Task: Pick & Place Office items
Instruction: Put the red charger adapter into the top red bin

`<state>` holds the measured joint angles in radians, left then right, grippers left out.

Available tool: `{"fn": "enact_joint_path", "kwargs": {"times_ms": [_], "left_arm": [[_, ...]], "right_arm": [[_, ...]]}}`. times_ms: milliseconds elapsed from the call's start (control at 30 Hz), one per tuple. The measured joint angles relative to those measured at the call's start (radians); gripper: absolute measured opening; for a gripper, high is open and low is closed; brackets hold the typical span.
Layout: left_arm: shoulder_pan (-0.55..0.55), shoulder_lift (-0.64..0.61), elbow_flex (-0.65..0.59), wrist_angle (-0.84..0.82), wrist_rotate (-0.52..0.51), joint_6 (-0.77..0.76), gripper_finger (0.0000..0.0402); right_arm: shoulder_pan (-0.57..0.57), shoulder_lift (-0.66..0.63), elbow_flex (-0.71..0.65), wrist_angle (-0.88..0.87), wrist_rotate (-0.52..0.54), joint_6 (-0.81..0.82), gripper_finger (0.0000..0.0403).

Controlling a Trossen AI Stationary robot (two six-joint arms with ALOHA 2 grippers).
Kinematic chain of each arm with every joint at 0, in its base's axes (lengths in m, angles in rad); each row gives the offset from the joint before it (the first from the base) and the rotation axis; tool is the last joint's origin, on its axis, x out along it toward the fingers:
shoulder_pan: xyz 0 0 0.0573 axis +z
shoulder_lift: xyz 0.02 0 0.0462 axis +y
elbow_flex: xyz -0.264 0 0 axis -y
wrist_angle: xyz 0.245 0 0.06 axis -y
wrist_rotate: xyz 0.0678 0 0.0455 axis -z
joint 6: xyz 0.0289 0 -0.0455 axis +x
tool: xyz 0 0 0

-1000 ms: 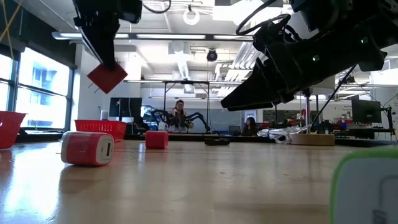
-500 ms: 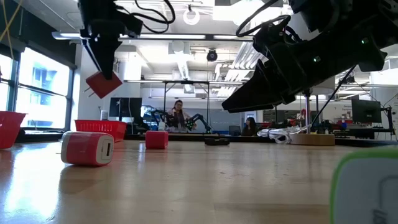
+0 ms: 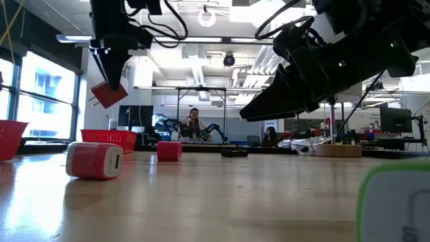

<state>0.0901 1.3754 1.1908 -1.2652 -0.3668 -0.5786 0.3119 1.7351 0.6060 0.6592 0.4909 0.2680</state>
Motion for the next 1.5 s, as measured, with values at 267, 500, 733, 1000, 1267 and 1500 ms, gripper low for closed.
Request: {"fn": "enact_joint_path", "kwargs": {"times_ms": [267,500,733,1000,1267,1500], "left_arm": [[0.057,0.000,0.000,0.000,0.000,0.000,0.0137],[0.101,0.000,0.000,-0.005,0.000,-0.003,0.0137],[0.155,0.000,0.000,-0.007,-0.005,0.006,0.0137],[0.244,0.000,0.000,-0.006,-0.006,0.058,0.0137],[0.322,0.000,-0.002,0.011,-0.006,0.093,0.0137],[0.381,0.000,-0.002,0.066,-0.004,0.108,0.0137]], "right_arm": [[0.000,0.000,0.000,-0.001,0.000,0.000,0.0285],[0.000,0.000,0.000,-0.005,0.000,0.000,0.0285],[0.000,0.000,0.000,-0.005,0.000,0.000,0.0285],[0.000,0.000,0.000,-0.005,-0.001,0.000,0.0285],[0.000,0.000,0.000,-0.005,-0.003,0.001,0.0285],[0.000,0.000,0.000,-0.006,-0.004,0.001,0.0285]]}}
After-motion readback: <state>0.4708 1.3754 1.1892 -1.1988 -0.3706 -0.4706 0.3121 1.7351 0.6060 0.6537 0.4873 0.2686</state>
